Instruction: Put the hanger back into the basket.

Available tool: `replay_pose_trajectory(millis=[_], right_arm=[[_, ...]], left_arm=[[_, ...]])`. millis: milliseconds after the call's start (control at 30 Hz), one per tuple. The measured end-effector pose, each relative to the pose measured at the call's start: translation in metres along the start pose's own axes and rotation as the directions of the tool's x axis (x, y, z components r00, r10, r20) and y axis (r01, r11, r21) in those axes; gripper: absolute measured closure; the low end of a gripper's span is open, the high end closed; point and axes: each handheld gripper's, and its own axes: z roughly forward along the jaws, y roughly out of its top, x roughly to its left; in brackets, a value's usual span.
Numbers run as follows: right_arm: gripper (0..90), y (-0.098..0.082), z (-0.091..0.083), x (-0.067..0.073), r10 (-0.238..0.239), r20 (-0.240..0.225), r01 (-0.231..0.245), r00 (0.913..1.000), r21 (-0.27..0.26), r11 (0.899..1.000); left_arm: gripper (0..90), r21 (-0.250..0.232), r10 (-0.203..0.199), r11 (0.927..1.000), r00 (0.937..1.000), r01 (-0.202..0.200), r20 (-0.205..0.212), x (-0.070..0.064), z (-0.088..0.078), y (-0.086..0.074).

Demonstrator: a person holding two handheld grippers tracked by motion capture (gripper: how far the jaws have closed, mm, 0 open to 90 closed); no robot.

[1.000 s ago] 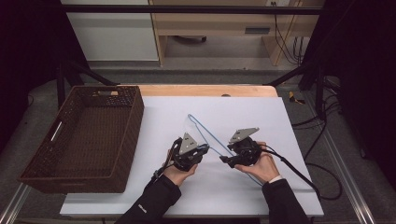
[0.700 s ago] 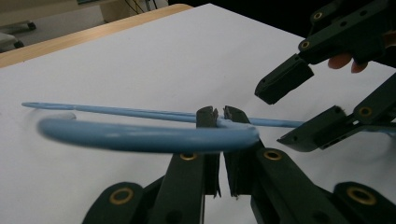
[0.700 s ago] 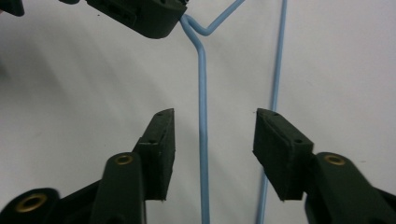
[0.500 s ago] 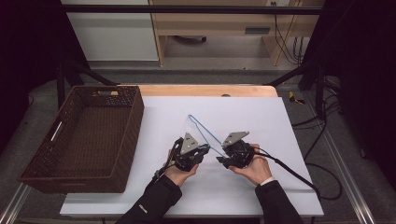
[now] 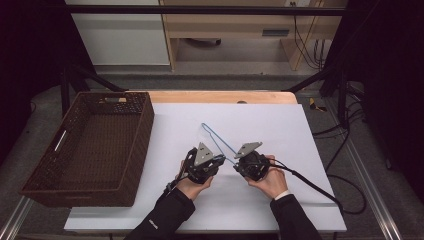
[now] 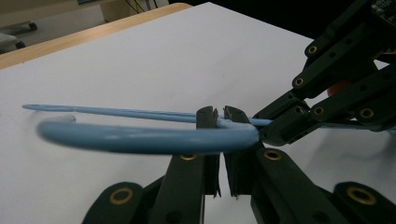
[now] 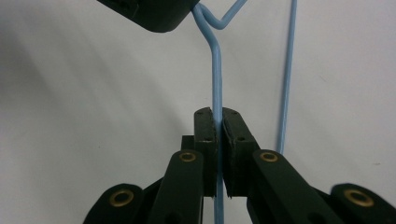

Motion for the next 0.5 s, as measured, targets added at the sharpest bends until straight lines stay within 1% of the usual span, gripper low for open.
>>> replay_pose_trajectory(millis=[133, 167, 200, 233, 300, 333, 400, 467, 500], right_arm=[[86.8, 0.000, 0.000, 0.000, -0.002, 0.002, 0.002, 1.0000, 0.000, 1.000], [87.0, 0.000, -0.001, 0.001, 0.004, 0.000, -0.004, 1.0000, 0.006, 1.000], [87.2, 0.000, -0.002, 0.000, -0.002, 0.001, 0.002, 1.0000, 0.008, 1.000], [87.2, 0.000, -0.002, 0.000, 0.002, 0.002, -0.002, 1.0000, 0.014, 1.000], [87.3, 0.000, -0.002, 0.000, 0.002, 0.000, -0.002, 1.0000, 0.006, 1.000], [87.3, 0.000, -0.003, 0.000, 0.015, 0.005, -0.015, 0.9999, 0.001, 1.000], [87.4, 0.000, -0.005, -0.001, 0.006, 0.009, -0.006, 0.9999, 0.001, 1.000], [87.4, 0.000, -0.008, -0.002, 0.010, 0.009, -0.010, 0.9999, -0.002, 1.000], [87.4, 0.000, -0.008, -0.002, 0.010, 0.009, -0.010, 0.9999, -0.002, 1.000]], left_arm=[[84.5, -0.004, 0.000, 1.0000, 1.0000, 0.000, 0.000, 0.000, 0.000, 0.000], [84.3, -0.006, 0.000, 1.0000, 1.0000, 0.000, 0.002, 0.000, 0.000, 0.000], [83.8, -0.007, 0.005, 1.0000, 1.0000, -0.005, 0.001, 0.000, 0.000, 0.000], [82.0, -0.016, 0.007, 0.9999, 0.9999, -0.007, 0.008, 0.000, -0.001, 0.001], [76.5, -0.020, 0.010, 0.9997, 0.9999, -0.010, 0.007, 0.000, -0.002, 0.001], [73.4, -0.026, 0.012, 0.9996, 0.9998, -0.012, 0.014, 0.001, -0.005, 0.002], [67.2, -0.028, 0.015, 0.9995, 0.9997, -0.014, 0.017, 0.002, -0.008, 0.003], [60.3, -0.027, 0.016, 0.9995, 0.9997, -0.016, 0.019, 0.004, -0.011, 0.004], [58.3, -0.027, 0.016, 0.9995, 0.9997, -0.016, 0.019, 0.004, -0.011, 0.004]])
